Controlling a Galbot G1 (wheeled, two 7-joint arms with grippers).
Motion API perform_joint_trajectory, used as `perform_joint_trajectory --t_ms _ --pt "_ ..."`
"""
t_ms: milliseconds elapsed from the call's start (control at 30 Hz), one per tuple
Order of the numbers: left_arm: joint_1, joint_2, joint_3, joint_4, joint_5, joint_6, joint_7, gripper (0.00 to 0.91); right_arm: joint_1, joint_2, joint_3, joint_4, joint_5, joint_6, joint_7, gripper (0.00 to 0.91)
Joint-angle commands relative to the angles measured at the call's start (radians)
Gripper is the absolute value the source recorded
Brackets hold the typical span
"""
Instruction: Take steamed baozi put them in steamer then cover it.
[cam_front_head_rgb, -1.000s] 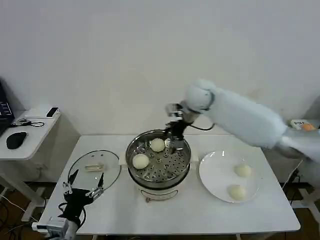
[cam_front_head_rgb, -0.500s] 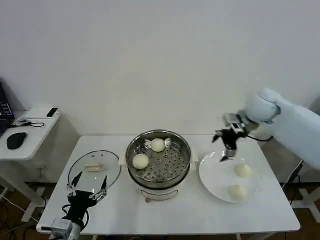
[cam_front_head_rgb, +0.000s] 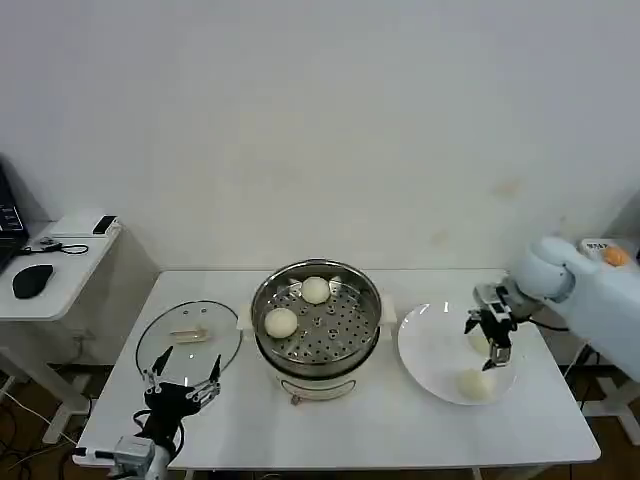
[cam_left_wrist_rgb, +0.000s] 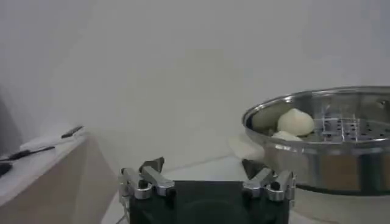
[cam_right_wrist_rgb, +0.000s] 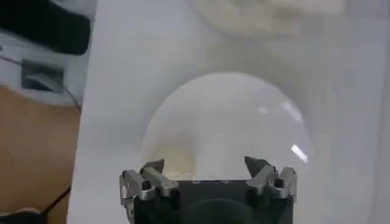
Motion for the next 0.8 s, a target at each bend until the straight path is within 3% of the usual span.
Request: perform_joint_trajectory --t_ms 33,800 --pt "-0.002 0.0 0.002 0.027 0.008 -0.003 0.0 0.907 -0.052 0.03 -0.001 -0.046 -0.045 0.007 0.004 0.907" --pt "-0.027 -0.006 -0.004 0.081 0.003 -0.005 -0.001 0.907 -0.074 0.093 -0.022 -0.118 -0.073 0.023 0.003 0.907"
